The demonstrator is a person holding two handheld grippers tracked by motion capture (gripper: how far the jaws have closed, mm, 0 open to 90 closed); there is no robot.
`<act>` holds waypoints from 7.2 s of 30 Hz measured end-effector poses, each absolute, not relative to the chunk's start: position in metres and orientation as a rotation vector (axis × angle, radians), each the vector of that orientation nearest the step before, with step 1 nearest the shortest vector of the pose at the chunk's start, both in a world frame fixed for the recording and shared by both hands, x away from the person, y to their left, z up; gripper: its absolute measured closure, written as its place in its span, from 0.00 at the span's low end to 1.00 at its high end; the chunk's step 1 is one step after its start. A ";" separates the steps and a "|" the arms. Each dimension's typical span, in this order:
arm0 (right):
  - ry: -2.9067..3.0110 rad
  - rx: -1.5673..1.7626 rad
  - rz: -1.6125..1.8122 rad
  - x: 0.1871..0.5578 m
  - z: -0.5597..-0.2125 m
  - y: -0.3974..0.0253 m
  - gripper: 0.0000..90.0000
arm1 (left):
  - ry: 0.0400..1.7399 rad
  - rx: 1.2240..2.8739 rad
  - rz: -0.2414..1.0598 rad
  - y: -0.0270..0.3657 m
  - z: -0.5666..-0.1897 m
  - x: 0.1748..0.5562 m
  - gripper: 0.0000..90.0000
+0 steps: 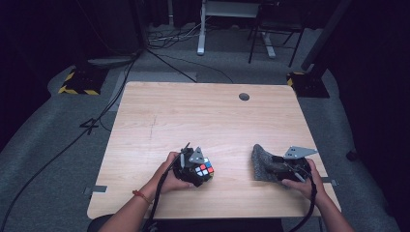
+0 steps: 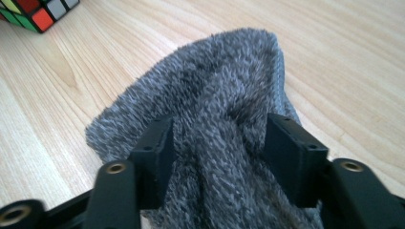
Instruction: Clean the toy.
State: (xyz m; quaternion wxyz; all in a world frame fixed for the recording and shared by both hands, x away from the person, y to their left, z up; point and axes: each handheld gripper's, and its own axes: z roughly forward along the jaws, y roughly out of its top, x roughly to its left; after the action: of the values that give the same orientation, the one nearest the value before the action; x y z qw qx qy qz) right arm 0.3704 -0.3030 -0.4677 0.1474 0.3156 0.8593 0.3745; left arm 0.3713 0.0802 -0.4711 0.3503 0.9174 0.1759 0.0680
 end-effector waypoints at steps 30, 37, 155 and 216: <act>2.404 0.804 1.140 0.353 -0.444 -0.285 0.32 | 0.497 2.365 0.215 0.103 -0.465 0.355 0.20; 2.417 0.764 1.159 0.347 -0.442 -0.275 0.32 | 0.484 2.381 0.181 0.098 -0.467 0.351 0.18; 2.662 0.264 1.284 0.360 -0.451 -0.156 0.46 | 0.168 2.387 0.122 0.054 -0.468 0.353 0.36; 2.437 0.735 0.991 0.370 -0.439 -0.290 0.44 | 0.392 2.366 0.175 0.093 -0.474 0.357 0.27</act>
State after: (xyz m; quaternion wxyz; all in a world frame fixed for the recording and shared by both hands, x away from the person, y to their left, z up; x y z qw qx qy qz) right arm 0.3699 -0.2904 -0.4390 0.2037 0.2634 0.8734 0.3554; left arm 0.3566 0.0929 -0.4739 0.3601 0.9179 0.1522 0.0681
